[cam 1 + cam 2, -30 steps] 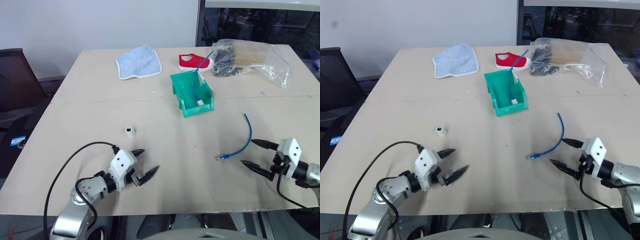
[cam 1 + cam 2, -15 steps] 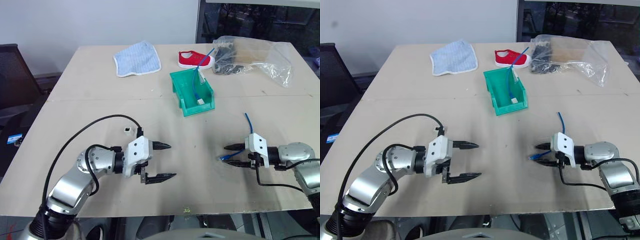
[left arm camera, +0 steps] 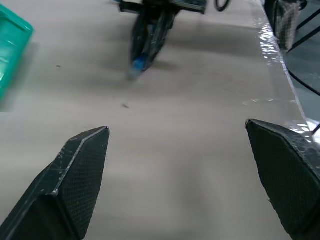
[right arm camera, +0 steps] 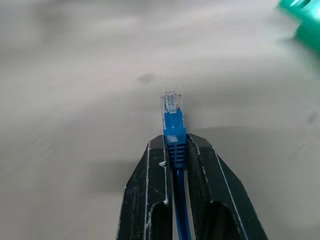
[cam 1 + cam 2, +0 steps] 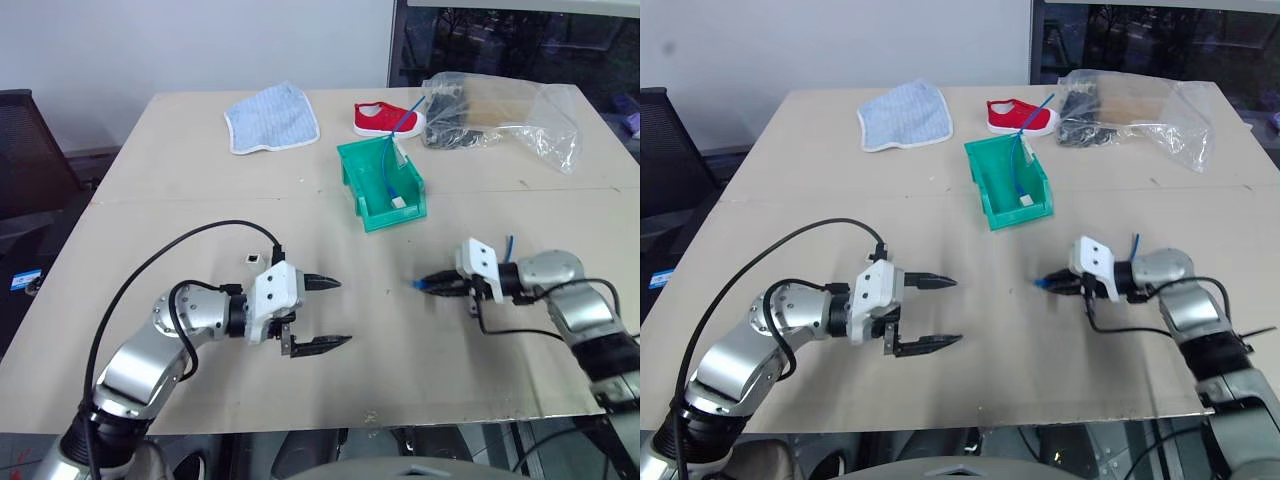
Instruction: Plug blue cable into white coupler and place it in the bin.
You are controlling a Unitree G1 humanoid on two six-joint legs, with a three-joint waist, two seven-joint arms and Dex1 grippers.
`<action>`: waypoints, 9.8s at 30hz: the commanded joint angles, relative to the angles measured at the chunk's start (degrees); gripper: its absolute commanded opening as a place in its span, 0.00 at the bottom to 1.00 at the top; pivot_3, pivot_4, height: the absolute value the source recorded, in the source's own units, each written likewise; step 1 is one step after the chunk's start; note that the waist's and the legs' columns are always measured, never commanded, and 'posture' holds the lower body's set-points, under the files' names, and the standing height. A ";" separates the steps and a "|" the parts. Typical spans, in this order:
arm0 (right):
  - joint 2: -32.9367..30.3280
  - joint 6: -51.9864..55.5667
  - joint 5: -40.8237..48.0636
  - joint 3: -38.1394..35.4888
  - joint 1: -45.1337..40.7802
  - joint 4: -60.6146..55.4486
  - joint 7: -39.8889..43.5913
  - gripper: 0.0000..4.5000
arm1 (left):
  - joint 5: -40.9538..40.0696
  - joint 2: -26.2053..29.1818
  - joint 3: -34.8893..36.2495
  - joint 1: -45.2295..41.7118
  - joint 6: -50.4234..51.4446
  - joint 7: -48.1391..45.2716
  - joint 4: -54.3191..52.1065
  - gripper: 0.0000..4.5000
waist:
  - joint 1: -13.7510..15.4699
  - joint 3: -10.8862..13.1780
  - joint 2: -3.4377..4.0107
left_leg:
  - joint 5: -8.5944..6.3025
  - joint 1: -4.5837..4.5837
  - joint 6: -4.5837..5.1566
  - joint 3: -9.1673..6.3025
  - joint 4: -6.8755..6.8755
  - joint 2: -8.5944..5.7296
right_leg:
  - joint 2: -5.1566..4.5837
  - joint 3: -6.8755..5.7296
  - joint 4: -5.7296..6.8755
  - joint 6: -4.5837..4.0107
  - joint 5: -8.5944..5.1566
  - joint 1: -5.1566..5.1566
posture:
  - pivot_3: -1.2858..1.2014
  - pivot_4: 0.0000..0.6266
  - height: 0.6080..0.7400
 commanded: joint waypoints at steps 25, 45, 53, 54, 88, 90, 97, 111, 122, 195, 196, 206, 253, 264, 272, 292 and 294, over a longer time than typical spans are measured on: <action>3.26 12.24 15.03 -22.82 40.07 -42.56 -23.46 0.99 | 20.19 -20.78 -18.37 -40.47 -17.79 -14.10 55.40 1.00 | 0.02 -0.01 -0.05 | 0.02 -0.79 -0.02 -0.11 0.68 -0.15 | 0.03 -0.15 0.67 0.05 0.02 -0.59 | 0.52 0.24 1.00; 4.76 11.95 17.81 -22.40 45.34 -44.98 -28.47 1.00 | 23.29 -27.41 -14.53 -43.72 -24.53 -16.66 70.81 0.01 | -0.78 -0.04 -0.23 | 0.00 -0.70 0.04 -0.10 0.98 -0.13 | 0.29 -0.08 0.95 0.16 0.07 -0.53 | 0.52 0.24 1.00; 9.86 21.89 30.77 -21.12 45.90 -46.46 -30.83 1.00 | 9.80 -29.77 -6.95 -41.97 -0.60 -20.32 56.37 0.01 | -0.94 -0.02 -0.24 | -0.09 -0.73 0.20 -0.12 0.99 -0.13 | 0.26 -0.08 1.03 0.15 0.07 -0.56 | 0.52 0.24 1.00; 10.82 23.07 33.02 -21.09 45.25 -46.74 -31.41 1.00 | 7.00 -29.47 -6.12 -41.53 4.69 -21.25 53.19 0.01 | -1.00 -0.02 -0.23 | -0.09 -0.73 0.20 -0.13 0.99 -0.13 | 0.27 -0.09 1.05 0.15 0.07 -0.56 | 0.52 0.24 1.00; 14.42 33.50 53.76 -20.38 28.73 -46.42 -40.56 0.00 | -9.89 -25.40 -2.68 -36.18 26.05 -21.18 35.13 0.40 | -1.16 -0.05 -0.20 | 0.05 -0.69 -0.05 -0.12 0.96 -0.08 | 0.30 0.02 1.07 0.12 0.09 -0.62 | 0.52 0.24 1.00; 14.18 32.96 53.58 -21.14 28.05 -45.50 -40.70 0.00 | -10.70 -23.62 -2.27 -34.32 27.01 -20.11 30.06 0.64 | -1.11 -0.05 -0.20 | 0.05 -0.69 -0.05 -0.12 0.96 -0.08 | 0.28 0.03 1.05 0.12 0.09 -0.61 | 0.52 0.24 1.00; 12.91 31.51 51.46 -21.85 24.70 -41.02 -38.65 0.00 | -10.16 -15.92 5.53 -22.50 26.36 -5.75 8.10 0.99 | -1.19 -0.04 -0.19 | 0.04 -0.66 -0.04 -0.07 0.83 -0.05 | 0.02 0.12 1.05 0.10 0.09 -0.67 | 0.52 0.24 1.00; 14.19 28.20 44.98 -20.33 19.01 -32.34 -32.83 0.00 | 27.69 -28.58 10.57 20.41 -0.98 46.45 -14.53 0.99 | -0.81 -0.09 -0.19 | -0.10 -0.42 0.18 0.38 0.64 -0.06 | 0.01 0.59 0.94 0.07 0.12 -0.62 | 0.52 0.24 1.00; 14.25 29.50 43.74 -19.33 17.21 -32.17 -31.59 0.00 | 27.81 -35.37 12.90 18.11 -3.24 53.95 -0.12 0.99 | 0.60 -0.14 -0.21 | -0.11 -0.55 0.20 0.11 0.82 -0.07 | 0.01 0.08 0.90 0.06 0.11 -0.56 | 0.52 0.24 1.00; -2.79 16.31 8.05 -0.67 16.34 -32.94 -14.63 0.00 | 22.22 -34.85 -12.94 -42.80 -41.18 -24.36 81.72 0.12 | -0.62 -0.57 -0.32 | -0.07 -0.70 0.20 -0.09 1.07 -0.12 | 0.21 -0.26 0.96 0.17 0.18 -0.43 | 0.52 0.24 1.00; -2.90 16.58 7.73 -0.51 16.41 -32.79 -14.78 0.00 | 22.21 -34.92 -12.89 -42.67 -41.09 -24.54 81.47 0.12 | -0.62 -0.58 -0.33 | -0.07 -0.70 0.20 -0.09 1.07 -0.12 | 0.21 -0.26 0.96 0.17 0.18 -0.43 | 0.52 0.24 1.00; -5.12 28.05 4.00 7.06 17.51 -32.03 -14.71 0.00 | 22.29 -35.57 -11.75 -42.06 -39.55 -23.96 80.11 0.12 | -0.61 -0.90 -0.61 | -0.07 -0.55 0.20 -0.13 1.07 -0.11 | 0.22 -0.30 0.95 0.17 0.18 -0.34 | 0.52 0.24 1.00; 1.08 49.55 29.83 -11.88 4.64 -31.43 -14.61 0.00 | 19.85 -35.67 -6.77 -33.93 -24.00 -18.29 59.89 0.99 | -1.10 -0.83 -0.54 | 0.05 -0.98 -0.05 -0.43 0.82 -0.13 | -0.11 -0.51 0.65 0.13 0.19 -0.59 | 0.52 0.24 1.00; -1.49 46.40 29.76 -13.68 -6.07 -24.11 -14.03 0.00 | 12.77 -24.37 5.15 -17.65 3.63 2.56 17.86 0.99 | -1.08 -0.63 -0.35 | -0.07 -0.95 0.16 -0.33 0.83 -0.12 | -0.10 -0.38 0.74 0.13 0.19 -0.63 | 0.52 0.24 1.00; 4.38 29.64 15.07 -5.55 -25.16 3.27 -11.52 0.00 | 8.47 -21.00 14.45 -16.05 24.67 19.26 -2.53 0.99 | -1.14 -0.59 -0.34 | 0.07 -0.86 -0.08 -0.25 0.79 -0.11 | -0.02 -0.36 0.80 0.13 0.19 -0.62 | 0.52 0.24 1.00; 16.64 -16.07 -8.65 -9.72 -56.27 56.01 -48.06 0.99 | 5.09 -19.62 12.73 -16.36 22.24 26.90 -1.40 1.00 | -1.58 -0.47 -0.26 | 0.20 -0.89 -0.31 0.07 0.41 -0.08 | 0.22 0.07 0.77 0.10 0.19 -1.01 | 0.52 0.24 1.00; 16.16 -17.47 -9.09 -11.22 -56.45 56.49 -50.76 0.99 | 4.99 -19.74 12.27 -16.24 21.84 27.09 -1.12 1.00 | -1.63 -0.47 -0.26 | 0.23 -0.89 -0.35 0.08 0.36 -0.07 | 0.24 0.10 0.81 0.09 0.19 -1.05 | 0.52 0.24 1.00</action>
